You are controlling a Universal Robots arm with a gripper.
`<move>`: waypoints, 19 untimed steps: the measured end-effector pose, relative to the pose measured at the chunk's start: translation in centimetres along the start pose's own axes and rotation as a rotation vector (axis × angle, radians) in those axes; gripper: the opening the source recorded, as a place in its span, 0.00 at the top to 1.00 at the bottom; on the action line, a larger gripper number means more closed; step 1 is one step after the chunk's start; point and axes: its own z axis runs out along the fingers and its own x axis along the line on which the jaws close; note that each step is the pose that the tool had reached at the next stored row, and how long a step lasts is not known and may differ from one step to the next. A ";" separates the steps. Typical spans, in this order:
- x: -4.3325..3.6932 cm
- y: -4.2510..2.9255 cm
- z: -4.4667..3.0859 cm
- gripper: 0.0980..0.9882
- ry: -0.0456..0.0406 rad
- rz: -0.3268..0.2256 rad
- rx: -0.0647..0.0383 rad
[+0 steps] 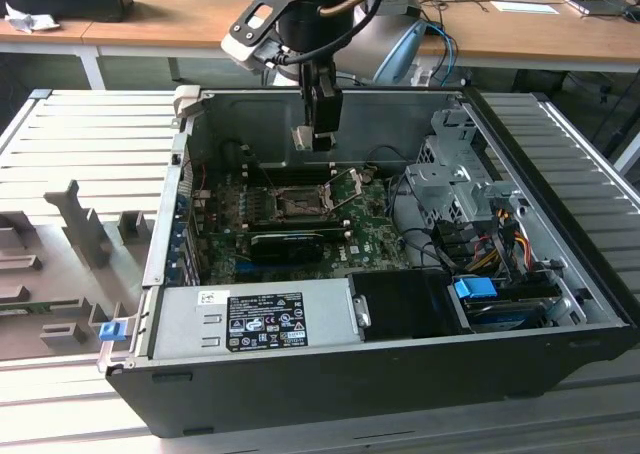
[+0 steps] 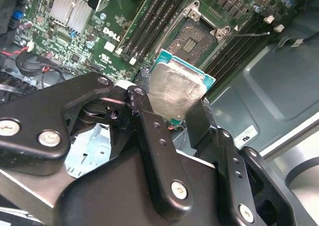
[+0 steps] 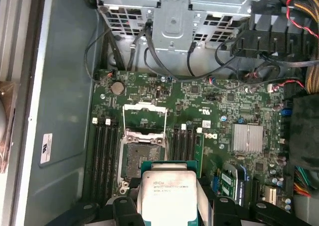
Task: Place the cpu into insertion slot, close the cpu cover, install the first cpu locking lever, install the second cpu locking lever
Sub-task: 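Place the cpu into insertion slot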
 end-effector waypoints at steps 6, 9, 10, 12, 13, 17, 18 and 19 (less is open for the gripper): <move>0.06 -0.03 0.46 0.52 -0.0018 0.022 0.000; 0.06 -0.05 0.66 0.52 -0.0018 0.022 0.000; 0.06 -0.06 0.71 0.52 -0.0018 0.022 0.000; 0.06 -0.07 0.80 0.52 -0.0017 0.022 0.000; 0.06 -0.07 0.85 0.52 -0.0017 0.022 0.000; 0.05 -0.09 1.10 0.52 -0.0018 0.022 0.000; 0.05 -0.09 1.13 0.52 -0.0018 0.022 0.000; 0.05 -0.09 1.16 0.52 -0.0017 0.022 0.000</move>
